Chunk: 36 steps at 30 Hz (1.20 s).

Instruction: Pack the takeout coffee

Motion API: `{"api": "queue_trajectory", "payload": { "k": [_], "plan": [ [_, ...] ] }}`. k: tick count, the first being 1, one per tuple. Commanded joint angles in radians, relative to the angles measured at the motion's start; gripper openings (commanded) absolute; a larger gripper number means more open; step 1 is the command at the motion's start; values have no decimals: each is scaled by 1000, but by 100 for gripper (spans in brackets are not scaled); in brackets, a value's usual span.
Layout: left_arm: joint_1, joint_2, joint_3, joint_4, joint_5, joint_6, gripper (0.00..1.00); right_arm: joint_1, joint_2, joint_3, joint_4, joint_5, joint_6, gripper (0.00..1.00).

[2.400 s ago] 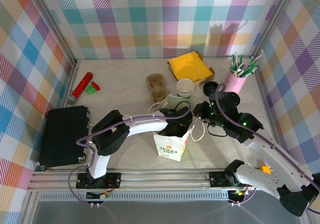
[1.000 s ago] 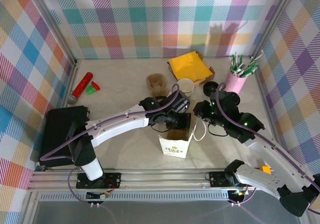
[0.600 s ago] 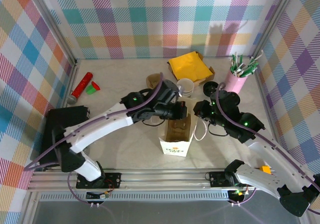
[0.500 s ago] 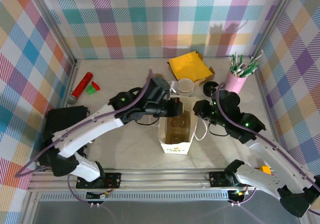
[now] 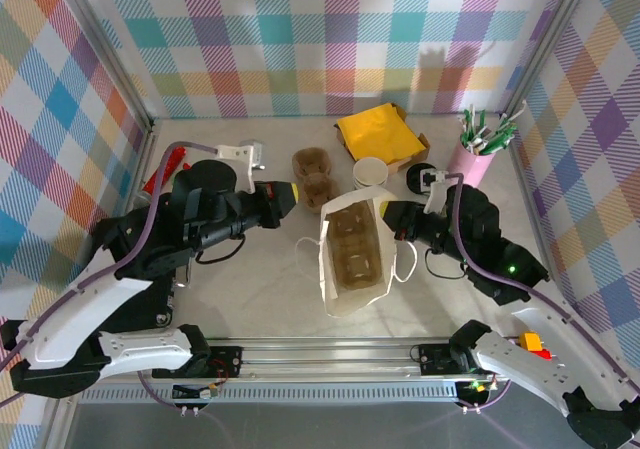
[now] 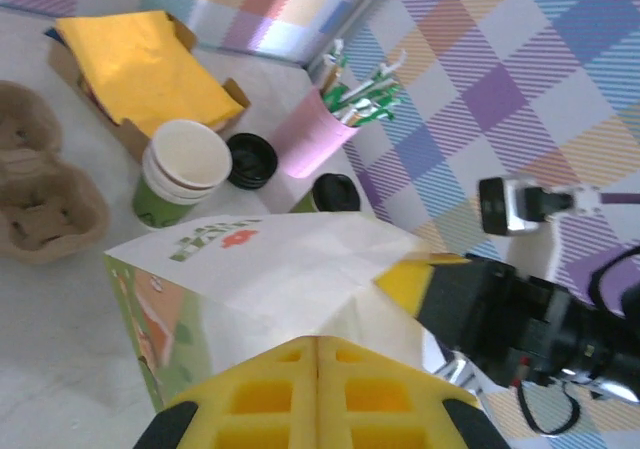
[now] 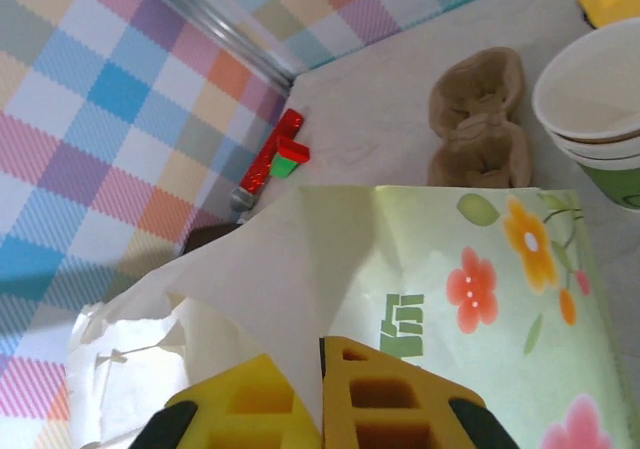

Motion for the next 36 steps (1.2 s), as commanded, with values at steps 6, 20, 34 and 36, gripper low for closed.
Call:
{"api": "queue_trajectory", "payload": {
  "k": [6, 20, 34, 36],
  "plan": [
    [16, -35, -58, -38, -40, 20, 1, 2, -59, -56, 160, -138, -87, 0],
    [24, -35, -84, -46, -29, 0, 1, 2, 24, 6, 2, -97, -28, 0],
    [25, -44, -125, -26, -13, -23, 0, -7, 406, 254, -279, -48, 123, 2],
    [26, -47, -128, -31, -18, -24, 0, -15, 419, 267, -278, -30, 125, 3]
  ]
}}
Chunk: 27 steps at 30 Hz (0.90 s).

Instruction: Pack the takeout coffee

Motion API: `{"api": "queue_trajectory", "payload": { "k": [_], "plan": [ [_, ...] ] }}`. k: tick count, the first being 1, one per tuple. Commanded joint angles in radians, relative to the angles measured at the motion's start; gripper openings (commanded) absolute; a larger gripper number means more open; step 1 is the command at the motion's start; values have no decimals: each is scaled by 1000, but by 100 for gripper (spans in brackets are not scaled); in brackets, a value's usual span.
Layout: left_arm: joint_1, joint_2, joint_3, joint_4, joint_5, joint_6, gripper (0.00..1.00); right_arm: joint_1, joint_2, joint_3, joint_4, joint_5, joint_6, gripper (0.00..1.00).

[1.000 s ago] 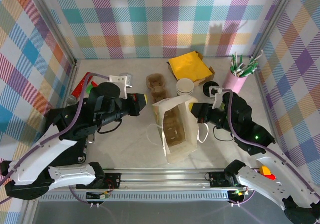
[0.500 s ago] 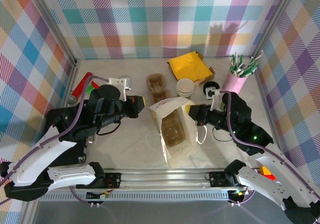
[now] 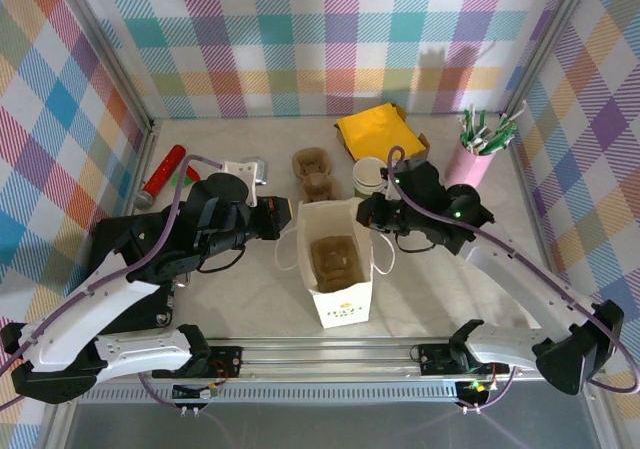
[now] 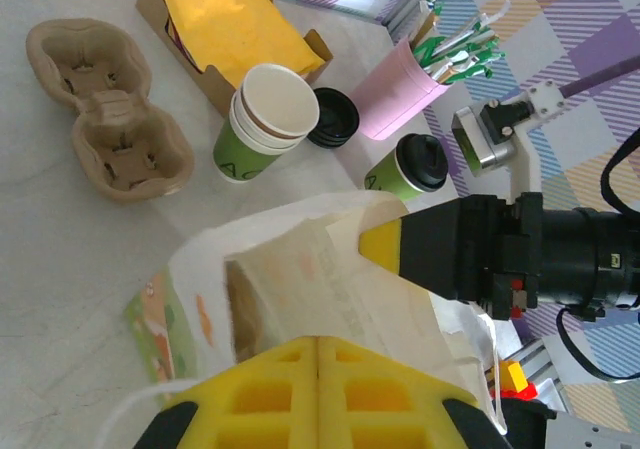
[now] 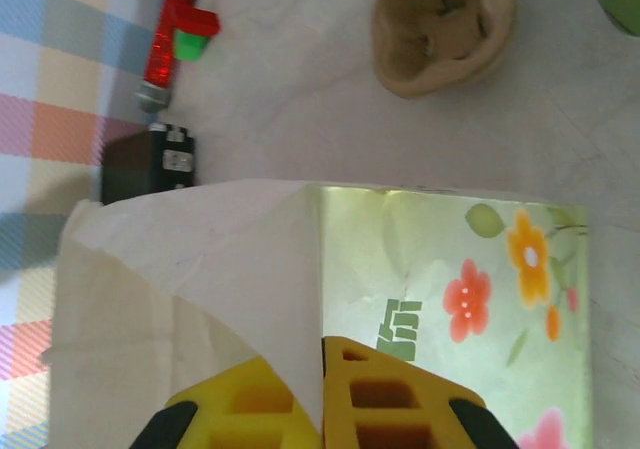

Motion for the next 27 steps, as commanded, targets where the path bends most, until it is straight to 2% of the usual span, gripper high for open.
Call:
{"api": "queue_trajectory", "payload": {
  "k": [1, 14, 22, 24, 27],
  "plan": [
    [12, -16, -9, -1, -5, -7, 0, -15, 6, 54, -27, 50, 26, 3],
    [15, -33, -18, -6, -13, -7, 0, -111, 118, 137, -27, 61, -25, 3],
    [18, -45, -20, -13, -15, -8, 0, -169, 181, 174, -13, 21, -51, 6],
    [18, -46, -22, -16, -14, -7, 0, -176, 196, 191, -19, 20, -63, 9],
    [20, -53, -25, -16, -15, -7, 0, -188, 214, 210, -25, -7, -79, 25]
  ]
}}
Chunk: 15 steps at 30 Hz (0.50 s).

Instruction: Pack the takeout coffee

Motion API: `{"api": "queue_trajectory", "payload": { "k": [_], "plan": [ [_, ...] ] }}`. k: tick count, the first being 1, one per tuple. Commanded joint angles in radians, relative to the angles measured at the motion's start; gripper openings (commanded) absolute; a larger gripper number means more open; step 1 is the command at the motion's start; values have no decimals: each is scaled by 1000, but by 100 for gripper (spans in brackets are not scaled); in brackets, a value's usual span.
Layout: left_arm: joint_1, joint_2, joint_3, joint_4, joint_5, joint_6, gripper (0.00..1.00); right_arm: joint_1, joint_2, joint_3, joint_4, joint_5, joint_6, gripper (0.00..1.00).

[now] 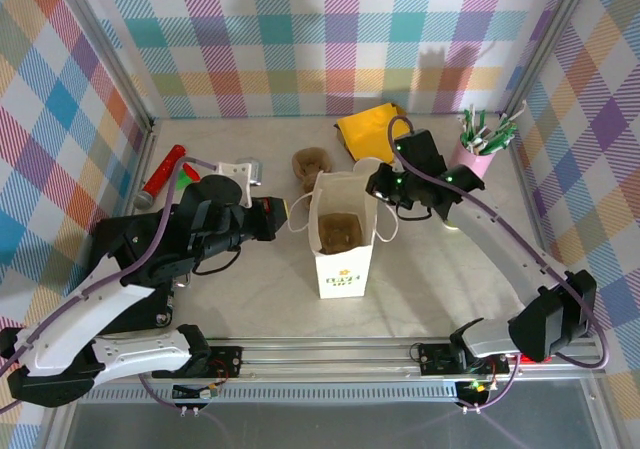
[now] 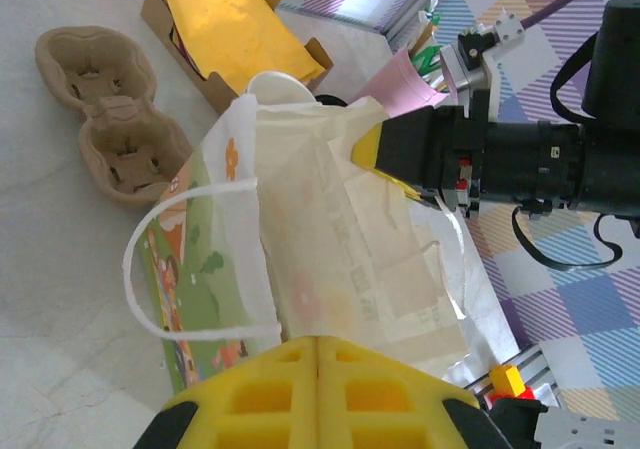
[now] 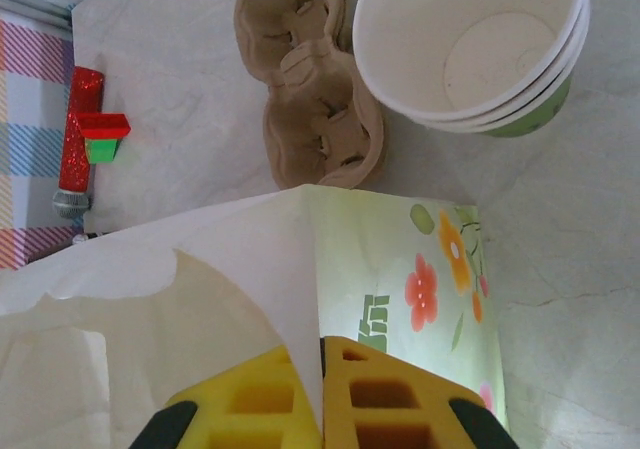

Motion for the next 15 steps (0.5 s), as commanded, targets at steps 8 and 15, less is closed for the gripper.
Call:
{"api": "queue_trajectory", "payload": {
  "k": [8, 15],
  "plan": [
    [13, -35, -13, -30, -21, -5, 0, -23, -9, 167, -161, -27, -135, 65],
    [15, -60, -24, -50, -69, 9, 0, -48, -120, 241, -309, 133, -251, 85]
  ]
}}
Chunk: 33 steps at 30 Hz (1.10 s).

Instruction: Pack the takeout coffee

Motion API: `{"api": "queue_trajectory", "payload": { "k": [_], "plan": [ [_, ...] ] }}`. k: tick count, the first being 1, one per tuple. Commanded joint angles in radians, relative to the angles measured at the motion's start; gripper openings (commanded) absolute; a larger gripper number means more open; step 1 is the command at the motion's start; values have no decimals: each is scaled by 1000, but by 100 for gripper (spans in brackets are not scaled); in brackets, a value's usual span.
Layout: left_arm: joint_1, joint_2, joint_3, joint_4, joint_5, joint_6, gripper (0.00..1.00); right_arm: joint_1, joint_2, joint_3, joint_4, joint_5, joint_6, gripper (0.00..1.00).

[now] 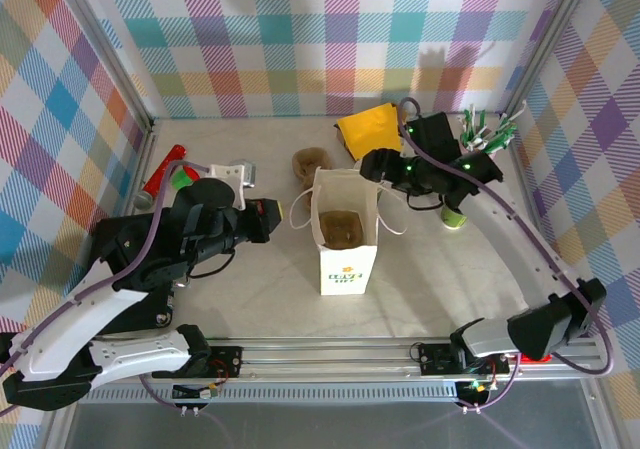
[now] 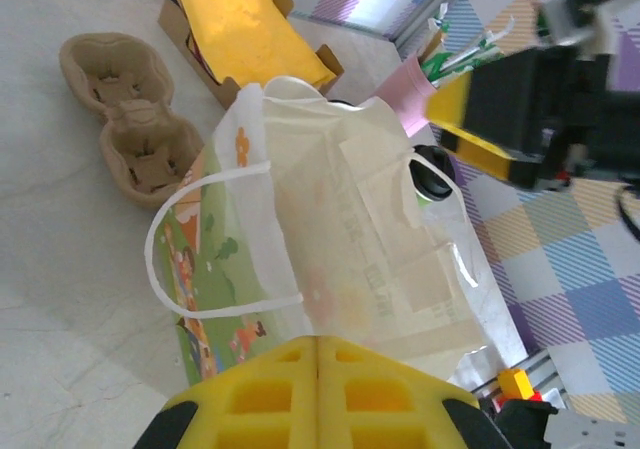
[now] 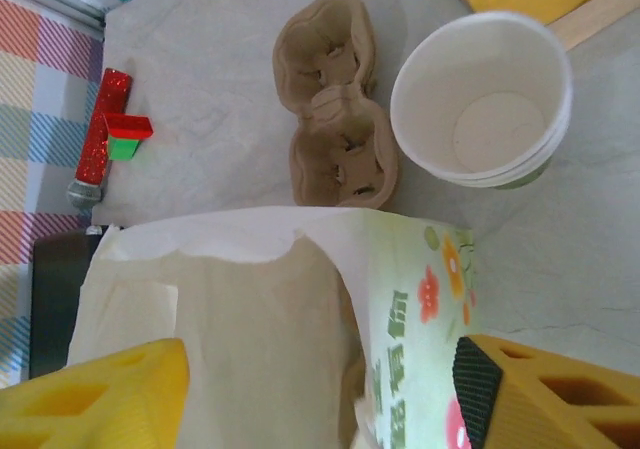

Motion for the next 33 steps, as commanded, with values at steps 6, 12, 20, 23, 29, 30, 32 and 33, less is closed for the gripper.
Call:
{"api": "queue_trajectory", "payload": {
  "k": [6, 12, 20, 23, 29, 30, 32, 33],
  "plan": [
    [14, -19, 1, -44, -65, 15, 1, -134, -131, 48, -170, 151, -126, 99],
    [14, -43, -28, -48, -141, 21, 25, -274, -121, 15, -235, 149, -164, 99],
    [16, -110, -97, -118, -419, 16, 62, -452, -75, -130, -220, 105, -152, 99],
    [18, -131, -130, -127, -488, 26, 68, -484, -43, -166, -195, 87, -159, 99],
    [22, -166, -197, -119, -555, 47, 83, -515, 48, -180, -150, 103, -192, 99],
    [21, -168, -205, -115, -554, 51, 85, -515, 65, -178, -146, 103, -198, 99],
    [22, -168, -213, -110, -548, 64, 88, -519, 95, -171, -139, 105, -217, 99],
    [23, -167, -216, -109, -547, 69, 89, -519, 109, -167, -134, 106, -229, 99]
  ]
}}
